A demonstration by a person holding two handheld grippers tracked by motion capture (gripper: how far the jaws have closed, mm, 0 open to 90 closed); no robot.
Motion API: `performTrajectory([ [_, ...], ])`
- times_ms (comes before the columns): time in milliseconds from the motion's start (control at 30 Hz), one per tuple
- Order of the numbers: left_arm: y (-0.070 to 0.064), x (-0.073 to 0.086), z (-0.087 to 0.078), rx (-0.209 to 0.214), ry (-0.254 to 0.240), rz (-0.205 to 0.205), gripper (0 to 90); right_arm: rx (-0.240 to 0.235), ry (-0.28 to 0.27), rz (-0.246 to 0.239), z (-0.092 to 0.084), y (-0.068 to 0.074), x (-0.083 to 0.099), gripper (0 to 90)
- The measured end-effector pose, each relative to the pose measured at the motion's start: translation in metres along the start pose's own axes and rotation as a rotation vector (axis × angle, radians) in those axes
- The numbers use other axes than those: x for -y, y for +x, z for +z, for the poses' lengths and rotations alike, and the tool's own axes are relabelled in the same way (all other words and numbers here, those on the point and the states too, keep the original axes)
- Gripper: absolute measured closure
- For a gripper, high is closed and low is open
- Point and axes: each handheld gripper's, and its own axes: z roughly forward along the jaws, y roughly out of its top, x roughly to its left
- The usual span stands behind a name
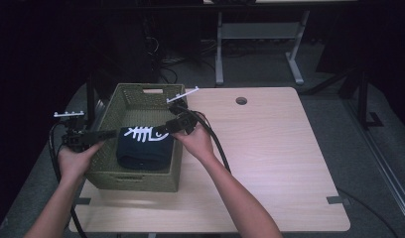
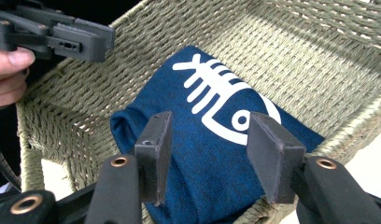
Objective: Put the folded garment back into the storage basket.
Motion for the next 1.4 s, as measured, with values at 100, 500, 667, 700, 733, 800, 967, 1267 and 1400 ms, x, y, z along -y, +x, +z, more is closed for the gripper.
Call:
performTrajectory([
  [100, -0.002, 0.0, -0.002, 0.005, -0.007, 0.006, 48.6, -0.043, -0.012, 0.017, -0.003, -0.002, 0.0, 50.1],
  [500, -0.019, 0.002, -0.006, 0.068, -0.056, -0.002, 41.8, -0.15, -0.05, 0.049, -0.023, -0.007, 0.002, 48.1],
  [667, -0.028, 0.002, -0.006, 0.104, -0.069, 0.005, 39.4, -0.182, -0.055, 0.034, -0.033, -0.009, 0.003, 45.3],
  [700, -0.031, 0.002, -0.005, 0.111, -0.075, 0.002, 38.5, -0.188, -0.058, 0.028, -0.035, -0.01, 0.004, 44.5],
  [733, -0.032, 0.002, -0.006, 0.113, -0.074, 0.008, 38.0, -0.19, -0.06, 0.028, -0.038, -0.01, 0.004, 43.9],
  [800, -0.035, 0.003, -0.006, 0.128, -0.079, 0.008, 36.7, -0.201, -0.074, 0.023, -0.043, -0.011, 0.005, 42.9],
  [967, -0.044, 0.005, -0.007, 0.151, -0.095, 0.008, 35.1, -0.226, -0.08, 0.023, -0.052, -0.016, 0.01, 41.1],
  [1267, -0.063, 0.003, 0.0, 0.179, -0.097, 0.013, 32.0, -0.244, -0.096, 0.029, -0.072, -0.028, 0.02, 39.9],
  [1400, -0.072, 0.002, 0.002, 0.194, -0.1, 0.021, 31.9, -0.245, -0.106, 0.041, -0.081, -0.034, 0.026, 39.8],
])
